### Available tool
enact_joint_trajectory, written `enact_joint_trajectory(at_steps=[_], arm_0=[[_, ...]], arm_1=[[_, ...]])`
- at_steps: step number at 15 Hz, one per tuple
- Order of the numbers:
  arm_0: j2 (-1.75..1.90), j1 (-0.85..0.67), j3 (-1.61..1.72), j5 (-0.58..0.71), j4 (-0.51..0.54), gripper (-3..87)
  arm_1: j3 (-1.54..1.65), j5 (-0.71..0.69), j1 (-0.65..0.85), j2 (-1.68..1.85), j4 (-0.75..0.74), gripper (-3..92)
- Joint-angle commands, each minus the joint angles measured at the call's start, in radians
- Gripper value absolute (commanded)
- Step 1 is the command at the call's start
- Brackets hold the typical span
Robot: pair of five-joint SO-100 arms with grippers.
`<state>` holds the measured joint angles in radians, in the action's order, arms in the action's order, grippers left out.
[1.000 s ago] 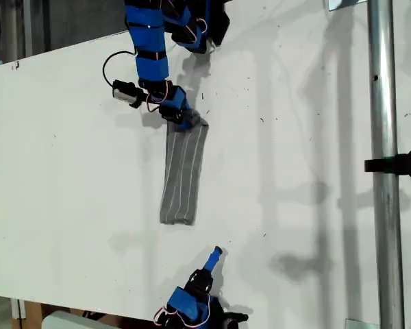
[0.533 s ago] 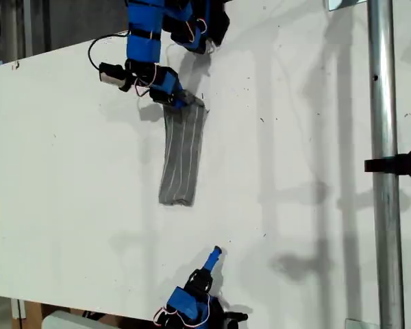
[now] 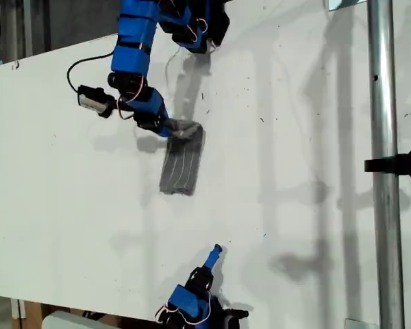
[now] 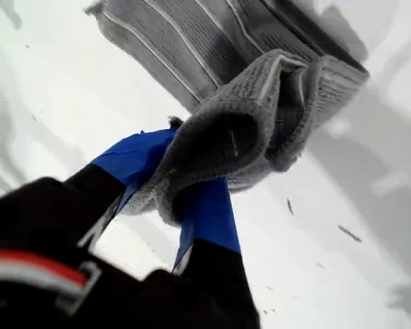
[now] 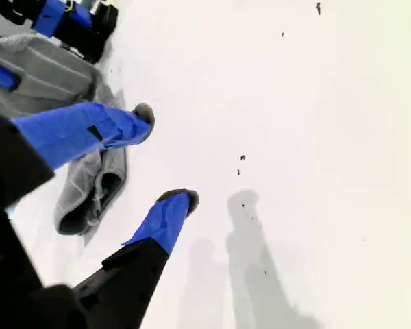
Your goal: Grasp corners of a towel and fold twice.
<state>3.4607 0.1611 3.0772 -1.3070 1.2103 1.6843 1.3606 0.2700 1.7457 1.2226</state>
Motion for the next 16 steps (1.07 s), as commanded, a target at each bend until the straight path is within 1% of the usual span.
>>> enact_joint_trajectory(at_steps=[1,2,3,4,5,6,8,9,10,12,13,14,15,16], arm_0=[[0.009,-0.015,0.0,-0.008,-0.041,18.1],[0.009,-0.02,0.008,-0.009,-0.044,18.1],[0.009,-0.026,0.012,-0.012,-0.048,18.0],[0.009,-0.026,0.021,-0.02,-0.049,17.8],[0.009,-0.026,0.032,-0.037,-0.049,17.5],[0.009,-0.031,0.04,-0.067,-0.043,17.4],[0.009,-0.06,0.041,-0.132,0.005,17.3],[0.009,-0.074,0.041,-0.196,0.049,18.2],[0.009,-0.089,0.041,-0.245,0.08,19.1],[0.009,-0.107,0.041,-0.219,0.08,19.5],[0.009,-0.114,0.041,-0.201,0.081,19.3],[0.009,-0.117,0.041,-0.155,0.081,19.2],[0.009,-0.117,0.041,-0.046,0.081,19.2],[0.009,-0.117,0.041,0.155,0.081,19.2]], arm_1=[[-0.296,-0.067,0.018,-0.239,-0.103,-0.2],[-0.353,-0.072,0.012,-0.337,-0.155,-0.2],[-0.362,-0.074,0.0,-0.396,-0.238,-0.2],[-0.36,-0.106,-0.014,-0.42,-0.344,18.1],[-0.359,-0.147,-0.023,-0.403,-0.448,30.5],[-0.359,-0.202,-0.032,-0.364,-0.558,30.3],[-0.36,-0.229,-0.041,-0.267,-0.68,29.1],[-0.342,-0.229,-0.041,-0.218,-0.687,29.3],[-0.29,-0.219,-0.035,-0.17,-0.658,27.5],[-0.104,-0.187,-0.021,-0.032,-0.604,24.8],[0.006,-0.17,-0.021,0.057,-0.566,18.6],[0.101,-0.127,-0.015,0.138,-0.471,11.3],[0.196,-0.109,-0.017,0.229,-0.374,6.9],[0.288,-0.094,-0.029,0.33,-0.287,2.9]])
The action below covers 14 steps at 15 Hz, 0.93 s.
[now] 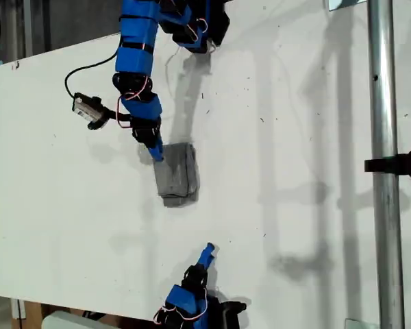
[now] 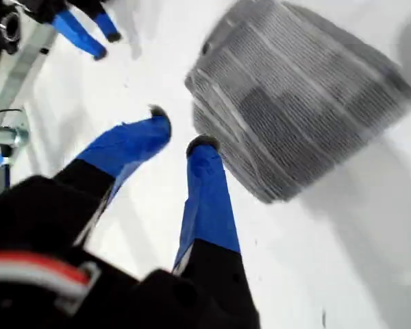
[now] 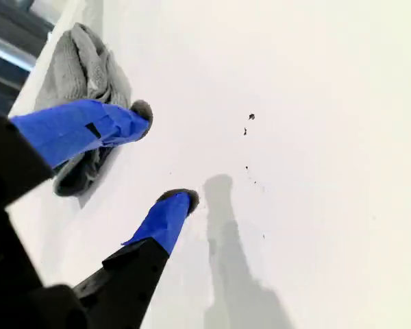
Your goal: Grasp corners of a towel and fold twice.
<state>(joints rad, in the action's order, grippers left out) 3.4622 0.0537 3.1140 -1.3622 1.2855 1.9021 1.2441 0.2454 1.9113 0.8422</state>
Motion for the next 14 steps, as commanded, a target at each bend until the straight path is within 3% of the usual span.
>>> enact_joint_trajectory(at_steps=[1,5,7,8,10,11,13,14], arm_0=[[0.008,-0.003,0.005,0.37,0.006,18.8],[0.008,0.0,0.005,0.387,0.006,17.3],[0.008,-0.002,0.005,0.387,0.006,17.3],[0.008,-0.002,0.005,0.385,0.006,17.3],[0.008,-0.002,0.005,0.385,0.006,17.3],[0.008,-0.002,0.005,0.385,0.006,17.3],[0.008,-0.003,0.005,0.385,0.006,17.3],[0.008,-0.003,0.005,0.385,0.006,17.3]], arm_1=[[0.164,0.051,-0.021,0.268,0.163,0.2],[0.699,0.199,-0.089,0.853,0.287,-0.3],[0.925,0.295,-0.135,1.296,0.453,-0.3],[0.953,0.348,-0.158,1.373,0.535,-0.3],[1.002,0.41,-0.218,1.378,0.54,3.9],[0.999,0.41,-0.236,1.374,0.54,8.6],[0.988,0.258,-0.198,1.374,0.575,8.6],[0.988,0.259,-0.181,1.374,0.575,8.6]])
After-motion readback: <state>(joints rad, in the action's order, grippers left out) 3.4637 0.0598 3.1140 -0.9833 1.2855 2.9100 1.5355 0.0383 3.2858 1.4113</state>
